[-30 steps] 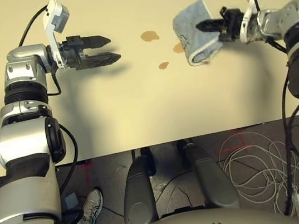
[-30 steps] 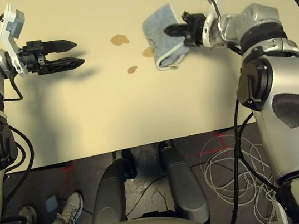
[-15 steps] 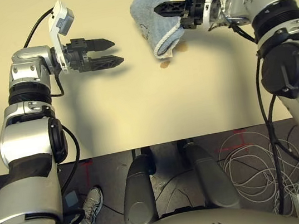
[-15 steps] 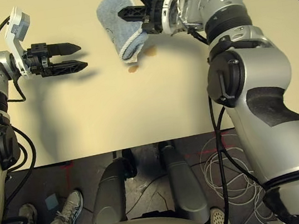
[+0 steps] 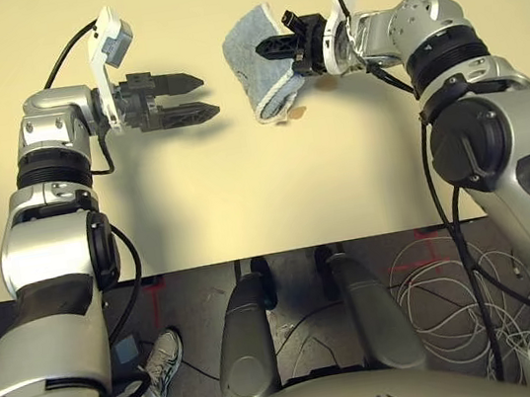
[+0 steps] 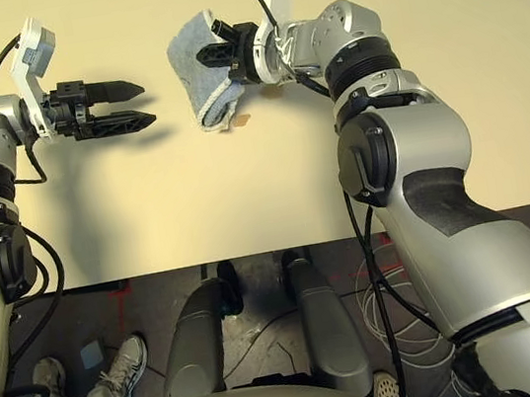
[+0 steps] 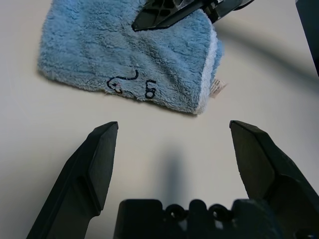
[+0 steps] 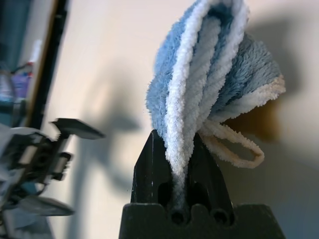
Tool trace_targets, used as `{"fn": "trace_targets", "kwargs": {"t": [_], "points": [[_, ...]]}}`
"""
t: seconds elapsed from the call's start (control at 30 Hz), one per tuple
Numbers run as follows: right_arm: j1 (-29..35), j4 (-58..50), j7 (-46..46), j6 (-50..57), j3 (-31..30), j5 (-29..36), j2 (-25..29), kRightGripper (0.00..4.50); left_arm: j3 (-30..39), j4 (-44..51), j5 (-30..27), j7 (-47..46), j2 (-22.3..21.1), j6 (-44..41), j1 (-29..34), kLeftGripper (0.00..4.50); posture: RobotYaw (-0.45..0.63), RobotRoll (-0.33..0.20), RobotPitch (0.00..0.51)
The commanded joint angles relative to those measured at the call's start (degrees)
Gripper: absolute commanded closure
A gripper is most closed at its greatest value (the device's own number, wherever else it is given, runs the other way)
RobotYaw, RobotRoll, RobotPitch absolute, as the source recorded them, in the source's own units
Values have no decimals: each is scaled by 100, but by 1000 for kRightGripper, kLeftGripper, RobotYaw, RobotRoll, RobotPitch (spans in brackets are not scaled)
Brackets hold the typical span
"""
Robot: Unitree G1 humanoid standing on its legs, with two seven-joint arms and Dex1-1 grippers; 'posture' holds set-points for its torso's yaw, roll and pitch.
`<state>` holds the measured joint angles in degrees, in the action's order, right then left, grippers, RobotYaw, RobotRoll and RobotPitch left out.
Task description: Wipe the water off the table with a rag.
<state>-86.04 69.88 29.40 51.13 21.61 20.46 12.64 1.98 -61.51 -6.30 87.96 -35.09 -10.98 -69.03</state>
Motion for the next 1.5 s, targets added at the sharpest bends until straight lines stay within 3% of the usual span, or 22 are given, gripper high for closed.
{"fn": "trace_targets", "kwargs": {"t": [0.03,0.53,0.73,0.93,1.17,1.33,1.5], "points": [[29,-91,-169,142,-111,-114,250,4464,-27,35,-6,31,-62,-23,106,0,-21,0,338],[412,-529,-239,1078,-551,-360,1432,4464,-29,-73,-1,-8,24,39,92,0,-62,0,343],[318,-683,-378,1151,-425,-243,1575,4464,-37,-137,14,-29,86,68,18,0,-77,0,341],[-39,-1309,-669,1873,9,271,1145,4464,-49,-183,31,-21,125,78,-64,0,-89,0,337],[15,-2508,-1466,2739,780,890,138,4464,-76,-230,35,-23,209,93,-141,0,-95,0,335],[365,-2844,-1838,2627,935,1006,-398,4464,-77,-240,31,-21,256,98,-156,0,-91,0,335],[948,-2529,-2013,1981,678,765,-639,4464,-74,-216,19,-10,259,93,-119,0,-81,0,336]]}}
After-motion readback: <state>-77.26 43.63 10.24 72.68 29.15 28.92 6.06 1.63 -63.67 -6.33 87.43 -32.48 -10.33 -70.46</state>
